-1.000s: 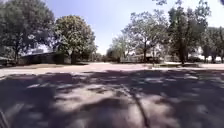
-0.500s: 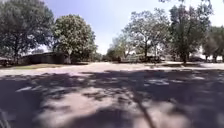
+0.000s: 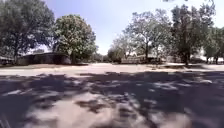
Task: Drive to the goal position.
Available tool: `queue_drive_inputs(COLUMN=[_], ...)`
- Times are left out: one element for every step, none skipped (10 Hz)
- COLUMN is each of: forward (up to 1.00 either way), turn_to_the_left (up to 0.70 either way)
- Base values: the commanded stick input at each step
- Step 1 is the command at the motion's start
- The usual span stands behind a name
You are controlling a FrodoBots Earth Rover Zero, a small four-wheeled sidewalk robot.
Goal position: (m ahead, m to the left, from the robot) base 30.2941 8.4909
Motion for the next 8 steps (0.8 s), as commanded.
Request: queue_drive_inputs(forward=[0.7,0.7,0.7,0.7,0.7,0.7,0.7,0.7], turn_to_the_left=[0.0,0.0,0.0,0.0,0.0,0.0,0.0,0.0])
